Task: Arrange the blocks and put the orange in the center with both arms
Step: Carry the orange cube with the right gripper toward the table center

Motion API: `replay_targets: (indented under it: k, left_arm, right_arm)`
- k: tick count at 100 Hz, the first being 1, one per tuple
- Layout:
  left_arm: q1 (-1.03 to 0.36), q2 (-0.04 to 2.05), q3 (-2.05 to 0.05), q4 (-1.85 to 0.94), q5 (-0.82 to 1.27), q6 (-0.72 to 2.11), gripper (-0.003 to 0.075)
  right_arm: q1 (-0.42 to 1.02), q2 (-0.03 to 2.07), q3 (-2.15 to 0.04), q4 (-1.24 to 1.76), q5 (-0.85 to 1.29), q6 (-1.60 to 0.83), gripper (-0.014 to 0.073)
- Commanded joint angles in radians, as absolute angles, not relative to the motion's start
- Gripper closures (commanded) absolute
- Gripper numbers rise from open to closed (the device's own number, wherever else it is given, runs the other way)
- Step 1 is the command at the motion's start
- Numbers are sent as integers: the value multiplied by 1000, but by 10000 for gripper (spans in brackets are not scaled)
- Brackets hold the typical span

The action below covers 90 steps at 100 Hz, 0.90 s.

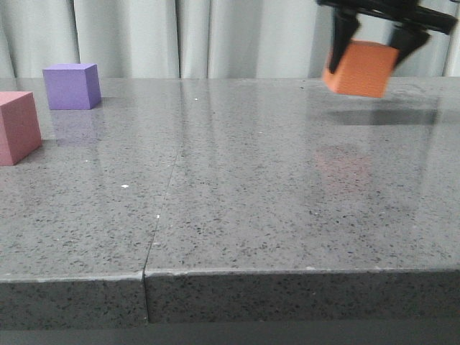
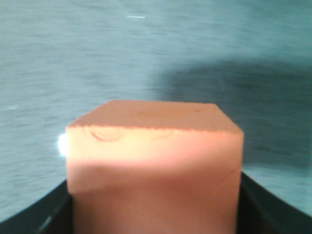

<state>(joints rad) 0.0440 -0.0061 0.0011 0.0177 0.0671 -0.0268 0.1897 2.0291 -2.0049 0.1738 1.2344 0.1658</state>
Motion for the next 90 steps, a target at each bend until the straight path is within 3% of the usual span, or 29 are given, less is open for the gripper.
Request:
replay_targets:
  k: [1,29,66,73,88,90]
  left_arm:
    - [44,-33,41,9,-14,-28,741]
    - [44,-33,41,9,-14,-28,741]
    - [44,-33,41,9,-14,-28,741]
    - [44,-33,41,9,-14,-28,741]
    - [44,-33,41,9,-14,-28,741]
    - [44,-33,41,9,-14,-28,741]
  right_arm:
    - [248,1970,-2058,205,1287,200,326]
    - [382,2009,-2076,243,1241,299,326]
    - [395,2076,-2076,293,1234,340,324]
    - [395,2077,-2076,298,1233,340,268]
    - [395,2077,-2076,324,1228,338,-66]
    - [395,2077,-2076,325,1228,337,-70]
